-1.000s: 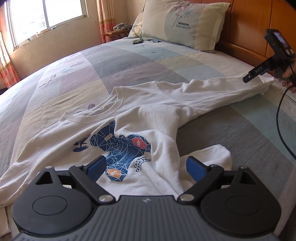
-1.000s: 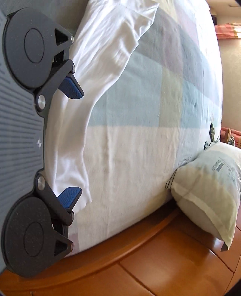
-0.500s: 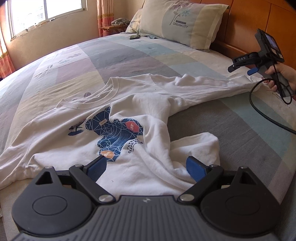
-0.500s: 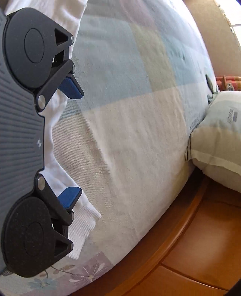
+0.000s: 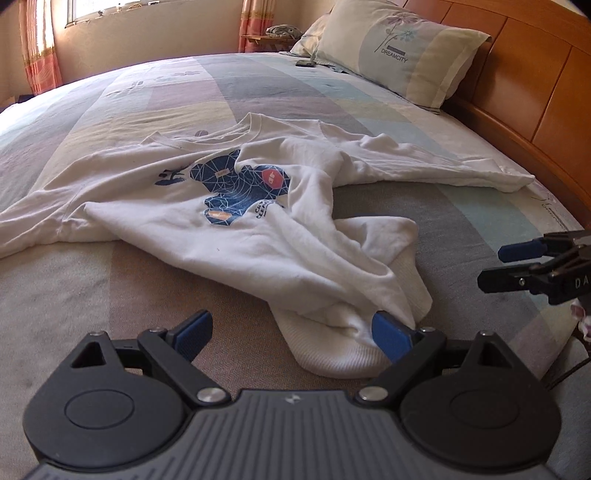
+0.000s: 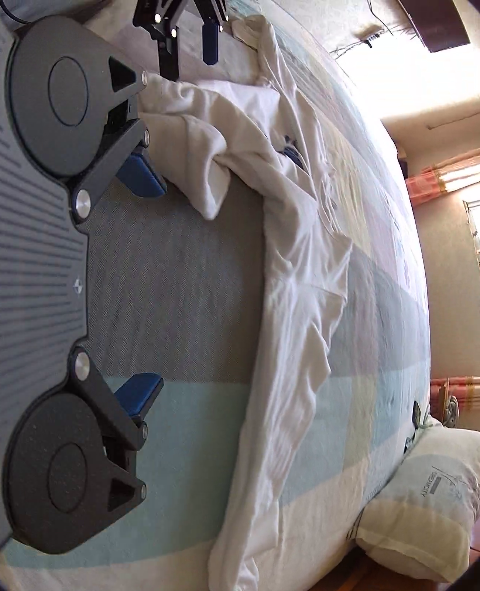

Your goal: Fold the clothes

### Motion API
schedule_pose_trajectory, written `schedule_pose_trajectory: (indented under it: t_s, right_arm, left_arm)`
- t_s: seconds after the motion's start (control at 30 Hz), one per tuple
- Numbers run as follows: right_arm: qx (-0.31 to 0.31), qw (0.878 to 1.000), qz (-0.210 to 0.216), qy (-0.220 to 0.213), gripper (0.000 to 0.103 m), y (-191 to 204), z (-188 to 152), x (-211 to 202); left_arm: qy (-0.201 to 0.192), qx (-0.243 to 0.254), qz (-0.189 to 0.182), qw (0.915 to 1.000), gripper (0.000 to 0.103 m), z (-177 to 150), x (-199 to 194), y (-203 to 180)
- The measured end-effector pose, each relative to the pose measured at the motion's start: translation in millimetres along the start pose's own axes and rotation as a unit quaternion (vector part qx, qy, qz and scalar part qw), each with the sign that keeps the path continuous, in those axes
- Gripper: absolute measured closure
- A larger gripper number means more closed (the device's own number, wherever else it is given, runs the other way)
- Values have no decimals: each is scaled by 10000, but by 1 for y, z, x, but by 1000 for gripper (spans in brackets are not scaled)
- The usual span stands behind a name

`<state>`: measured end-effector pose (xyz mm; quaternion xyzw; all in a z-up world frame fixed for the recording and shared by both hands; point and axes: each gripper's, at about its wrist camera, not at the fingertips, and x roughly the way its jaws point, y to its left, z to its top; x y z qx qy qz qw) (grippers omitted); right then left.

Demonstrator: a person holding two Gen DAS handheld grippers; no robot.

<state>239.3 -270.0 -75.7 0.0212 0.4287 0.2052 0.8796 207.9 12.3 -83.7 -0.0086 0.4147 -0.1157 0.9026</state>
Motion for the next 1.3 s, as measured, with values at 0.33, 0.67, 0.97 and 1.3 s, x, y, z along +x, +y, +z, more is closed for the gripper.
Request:
schedule_pose_trajectory:
  t_s: [0.33, 0.67, 0.97, 1.3]
  right_arm:
    - [964, 9951, 172, -130, 0, 14, -52, 4]
    - [1137, 9933, 141, -174, 0, 12, -55, 3]
    - [677, 9970, -371, 51, 0, 29, -47, 13]
    - [193, 9961, -838, 178, 0, 44, -47, 23]
  left_arm:
    - [79, -329, 325, 9989, 10, -15, -11, 52]
    - [-80, -443, 1910, 9806, 10, 32, -4, 210]
    - [160, -1161, 2837, 9517, 10, 16, -3, 269]
    - [77, -1635, 3401, 9260, 8, 5, -17, 313]
